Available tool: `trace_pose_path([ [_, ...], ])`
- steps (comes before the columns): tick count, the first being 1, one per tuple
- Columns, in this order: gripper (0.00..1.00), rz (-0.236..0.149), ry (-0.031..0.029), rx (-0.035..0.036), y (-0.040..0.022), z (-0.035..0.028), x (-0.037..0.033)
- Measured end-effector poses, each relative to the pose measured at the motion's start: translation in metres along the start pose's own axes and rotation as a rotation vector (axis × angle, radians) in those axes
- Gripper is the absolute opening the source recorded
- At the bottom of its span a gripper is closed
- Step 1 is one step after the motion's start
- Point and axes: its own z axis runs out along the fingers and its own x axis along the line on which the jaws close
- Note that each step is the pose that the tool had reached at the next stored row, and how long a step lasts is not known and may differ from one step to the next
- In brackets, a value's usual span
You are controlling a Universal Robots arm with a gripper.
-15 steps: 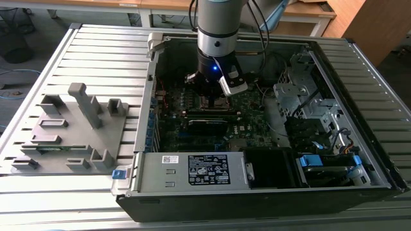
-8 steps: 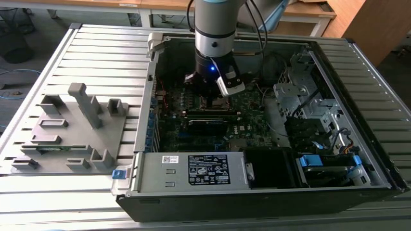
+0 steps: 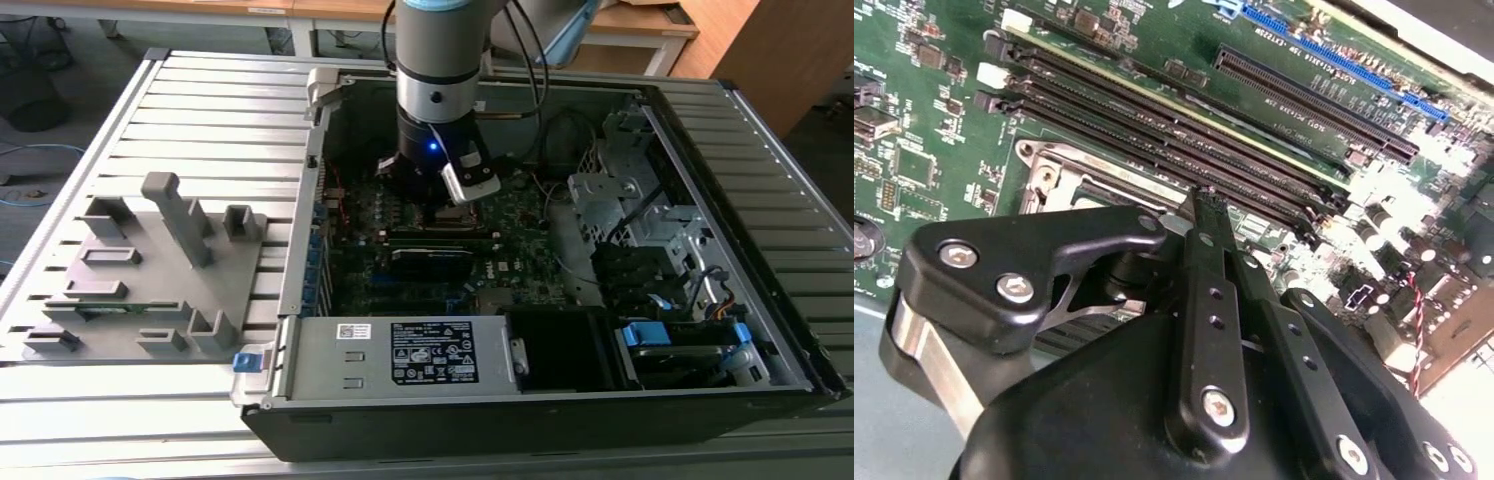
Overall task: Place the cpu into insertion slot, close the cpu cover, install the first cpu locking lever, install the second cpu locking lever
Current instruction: 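Install the second cpu locking lever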
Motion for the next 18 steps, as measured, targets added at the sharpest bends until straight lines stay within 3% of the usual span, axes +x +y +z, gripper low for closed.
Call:
trace_pose_path([
  [8,0.11,0.0,0.0,0.0001,-0.0006,0.0086,0.0019],
  [18,0.11,0.0,-0.0007,-0.0001,-0.0013,0.0088,0.0051],
])
